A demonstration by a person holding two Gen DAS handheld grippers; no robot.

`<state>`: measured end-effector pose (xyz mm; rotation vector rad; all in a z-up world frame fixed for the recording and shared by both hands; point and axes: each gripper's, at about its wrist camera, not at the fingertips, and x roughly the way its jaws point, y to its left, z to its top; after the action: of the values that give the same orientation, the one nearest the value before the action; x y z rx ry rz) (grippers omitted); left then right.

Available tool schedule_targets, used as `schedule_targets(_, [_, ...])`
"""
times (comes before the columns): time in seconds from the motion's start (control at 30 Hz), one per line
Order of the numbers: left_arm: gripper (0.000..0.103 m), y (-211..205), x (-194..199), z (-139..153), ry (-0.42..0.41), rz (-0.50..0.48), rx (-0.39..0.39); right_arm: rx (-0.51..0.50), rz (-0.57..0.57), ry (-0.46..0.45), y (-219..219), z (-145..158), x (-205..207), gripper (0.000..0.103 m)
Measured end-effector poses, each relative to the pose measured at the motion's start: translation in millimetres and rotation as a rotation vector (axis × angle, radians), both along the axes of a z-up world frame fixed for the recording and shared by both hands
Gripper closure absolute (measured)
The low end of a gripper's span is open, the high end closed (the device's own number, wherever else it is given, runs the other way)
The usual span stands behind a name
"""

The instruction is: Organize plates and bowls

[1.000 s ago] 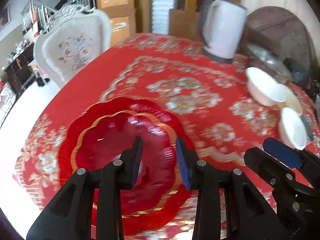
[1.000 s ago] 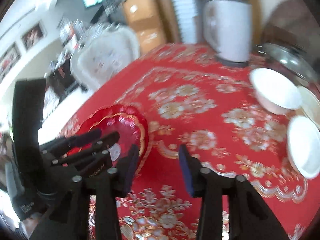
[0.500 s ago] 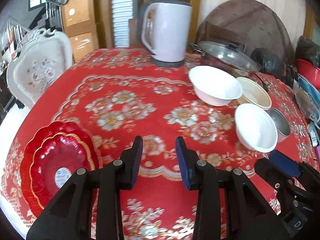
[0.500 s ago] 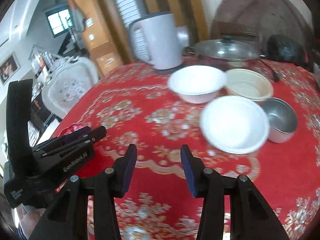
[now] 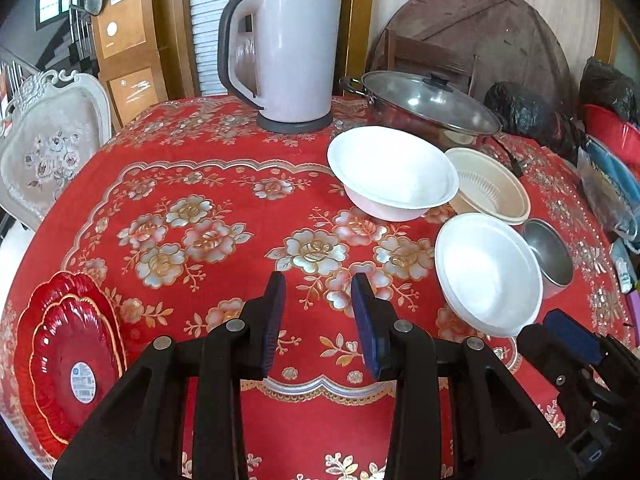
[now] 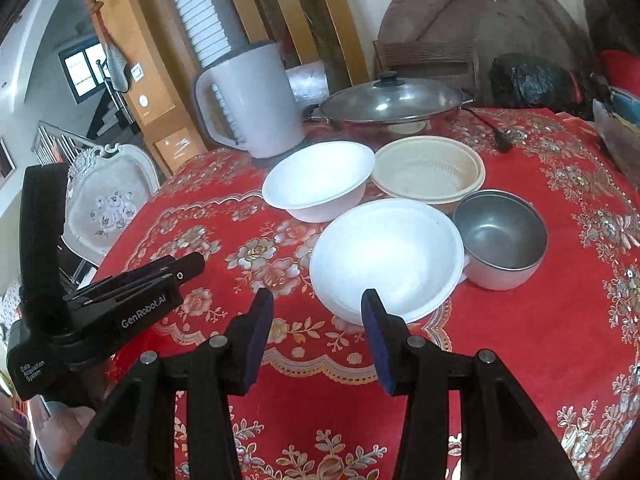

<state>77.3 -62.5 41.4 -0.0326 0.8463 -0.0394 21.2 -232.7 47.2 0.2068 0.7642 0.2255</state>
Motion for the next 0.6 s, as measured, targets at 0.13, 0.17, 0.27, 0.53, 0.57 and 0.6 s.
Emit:
schedule_targets(0.13, [0.069,-1.2,7.6,-3.3,0.003,0.006,0.009,-0.001,0.016,0.011,3.7,-2.9,6.7,0.057])
schedule_targets(0.17, [0.069,-1.4,9.7,-3.7,0.003,0.006,0.009,-0.006,0.019,0.010,4.6,-2.5,8.5,0.057])
schedule_targets(0.27, [0.069,-1.5,14.5,-5.2,0.007,0.010,0.018,-0.023,0.031,0.007,8.1,-0.5,11.8,0.057])
schedule_targets(0.53, [0.069,-0.6,22.6,-7.6,-0.004,0.021,0.053,-0.028,0.034,-0.006,10.4,6.9,21.4,0.057])
schedule_targets(0.57, [0.069,-0.3,23.9,-7.6,-0.004,0.022,0.057,-0.028,0.035,-0.007,10.8,8.0,22.5,0.057])
schedule_targets(0.6, [0.069,0.1,25.3,-7.8,-0.005,0.024,0.059,-0.028,0.035,-0.007,10.8,8.0,22.5,0.057])
